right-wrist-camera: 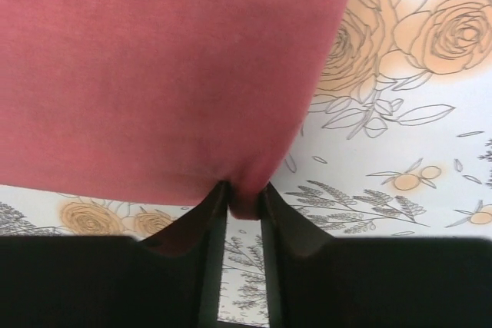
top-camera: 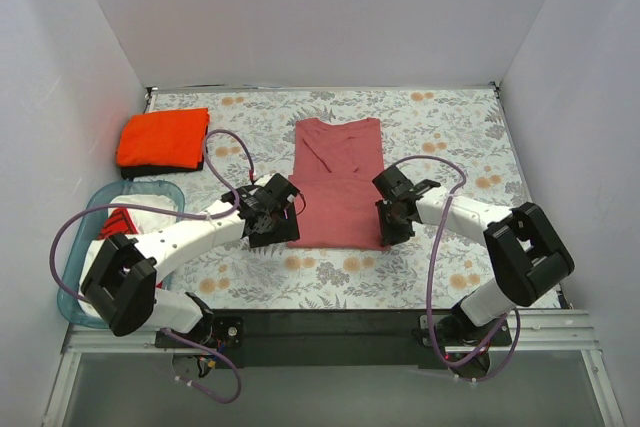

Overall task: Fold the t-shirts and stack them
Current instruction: Fold the tshirt

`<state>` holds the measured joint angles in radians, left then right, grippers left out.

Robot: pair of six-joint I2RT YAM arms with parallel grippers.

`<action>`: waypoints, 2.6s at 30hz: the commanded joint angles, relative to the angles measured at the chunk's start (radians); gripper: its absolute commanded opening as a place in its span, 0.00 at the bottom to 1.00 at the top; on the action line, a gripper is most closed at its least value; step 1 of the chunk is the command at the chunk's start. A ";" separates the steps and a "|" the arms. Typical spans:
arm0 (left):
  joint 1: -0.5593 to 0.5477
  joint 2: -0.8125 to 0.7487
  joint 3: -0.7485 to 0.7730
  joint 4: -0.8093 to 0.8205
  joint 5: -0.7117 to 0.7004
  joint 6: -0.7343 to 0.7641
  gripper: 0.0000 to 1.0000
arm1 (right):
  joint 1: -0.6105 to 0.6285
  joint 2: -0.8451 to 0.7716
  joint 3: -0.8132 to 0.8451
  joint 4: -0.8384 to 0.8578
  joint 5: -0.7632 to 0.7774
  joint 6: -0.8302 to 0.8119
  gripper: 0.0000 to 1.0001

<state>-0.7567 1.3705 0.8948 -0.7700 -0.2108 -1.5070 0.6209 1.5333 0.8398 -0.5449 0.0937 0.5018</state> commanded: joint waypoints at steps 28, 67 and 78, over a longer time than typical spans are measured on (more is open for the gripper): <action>-0.006 0.216 0.110 0.026 0.001 0.025 0.47 | 0.014 0.168 -0.062 -0.007 -0.038 -0.045 0.01; -0.035 0.214 0.087 -0.150 0.090 0.024 0.00 | 0.094 0.044 0.058 -0.223 -0.057 -0.079 0.01; -0.478 -0.192 -0.074 -0.425 0.241 -0.429 0.00 | 0.520 -0.232 -0.060 -0.495 -0.195 0.202 0.01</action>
<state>-1.1324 1.2591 0.8619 -1.0512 -0.0429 -1.7309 1.0649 1.3602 0.8127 -0.8867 -0.0303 0.5747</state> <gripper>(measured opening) 0.043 0.043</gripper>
